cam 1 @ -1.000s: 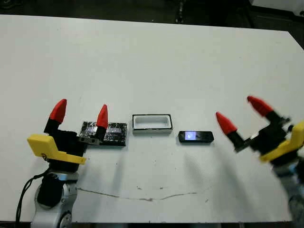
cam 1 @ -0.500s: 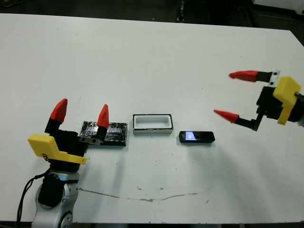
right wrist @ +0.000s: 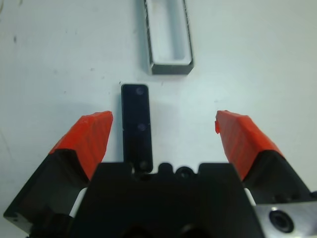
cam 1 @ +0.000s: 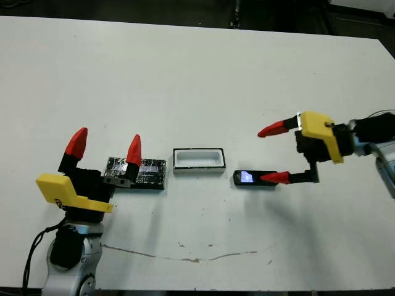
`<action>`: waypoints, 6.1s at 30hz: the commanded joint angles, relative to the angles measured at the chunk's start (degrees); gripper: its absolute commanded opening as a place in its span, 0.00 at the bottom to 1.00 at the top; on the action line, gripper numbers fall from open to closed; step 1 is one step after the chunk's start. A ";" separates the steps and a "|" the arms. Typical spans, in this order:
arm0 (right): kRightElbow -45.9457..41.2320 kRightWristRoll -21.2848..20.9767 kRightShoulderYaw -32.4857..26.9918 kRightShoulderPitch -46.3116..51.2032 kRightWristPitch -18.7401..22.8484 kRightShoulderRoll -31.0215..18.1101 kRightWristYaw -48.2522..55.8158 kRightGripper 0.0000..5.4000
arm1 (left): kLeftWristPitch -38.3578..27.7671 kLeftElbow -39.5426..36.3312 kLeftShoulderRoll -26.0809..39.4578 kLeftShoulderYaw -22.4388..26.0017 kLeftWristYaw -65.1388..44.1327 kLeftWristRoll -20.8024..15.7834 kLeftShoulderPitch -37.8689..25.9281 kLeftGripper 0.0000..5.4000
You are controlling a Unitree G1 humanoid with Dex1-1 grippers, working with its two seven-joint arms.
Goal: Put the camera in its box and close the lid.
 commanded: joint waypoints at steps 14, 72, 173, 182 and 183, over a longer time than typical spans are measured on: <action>7.98 -3.88 2.87 -0.24 -5.63 4.54 1.52 1.00 | 0.58 -0.07 0.38 0.06 -0.13 0.12 0.49 1.00; 19.05 3.96 0.34 -19.42 8.61 18.37 8.94 0.31 | -0.80 -0.06 -0.67 -0.82 1.17 1.95 1.85 1.00; 13.82 2.09 -7.79 -11.40 4.66 16.10 4.56 1.00 | -1.28 0.08 -0.48 -1.19 0.71 0.06 2.60 1.00; -20.25 14.73 -28.50 17.90 19.20 16.54 -21.20 1.00 | 0.39 -0.65 3.51 0.81 -1.34 0.45 1.52 1.00; -22.58 16.02 -30.28 21.57 19.37 17.86 -23.98 0.98 | 0.70 -0.67 4.52 1.21 -2.13 0.15 1.13 1.00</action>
